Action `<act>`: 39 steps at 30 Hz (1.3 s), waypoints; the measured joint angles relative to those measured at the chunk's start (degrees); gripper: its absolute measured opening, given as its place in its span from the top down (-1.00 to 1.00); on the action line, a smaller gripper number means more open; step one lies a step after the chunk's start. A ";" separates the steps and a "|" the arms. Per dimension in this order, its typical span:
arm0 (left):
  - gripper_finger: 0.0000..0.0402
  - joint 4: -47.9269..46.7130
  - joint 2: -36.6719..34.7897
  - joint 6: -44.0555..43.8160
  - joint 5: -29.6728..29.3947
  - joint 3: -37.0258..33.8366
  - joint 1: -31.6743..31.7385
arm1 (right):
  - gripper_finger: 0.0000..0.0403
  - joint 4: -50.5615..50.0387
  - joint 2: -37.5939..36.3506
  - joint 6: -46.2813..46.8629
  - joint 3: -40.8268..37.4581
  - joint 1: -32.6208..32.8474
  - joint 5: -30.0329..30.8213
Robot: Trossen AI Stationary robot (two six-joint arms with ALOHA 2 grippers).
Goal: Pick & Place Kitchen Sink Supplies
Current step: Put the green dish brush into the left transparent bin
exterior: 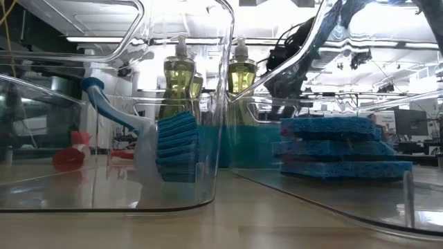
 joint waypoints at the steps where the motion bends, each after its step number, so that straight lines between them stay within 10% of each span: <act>1: -0.21 0.03 0.00 -0.03 0.14 0.00 0.24 | -0.07 1.35 0.00 0.50 -0.09 0.00 -0.57; 13: -0.21 0.48 0.20 -4.43 -1.86 0.00 0.17 | -0.66 1.40 4.57 4.17 -0.24 -0.15 0.06; 39: -0.21 0.46 0.20 -9.38 -4.23 0.00 0.17 | -0.58 4.26 14.15 4.42 -0.26 4.99 6.66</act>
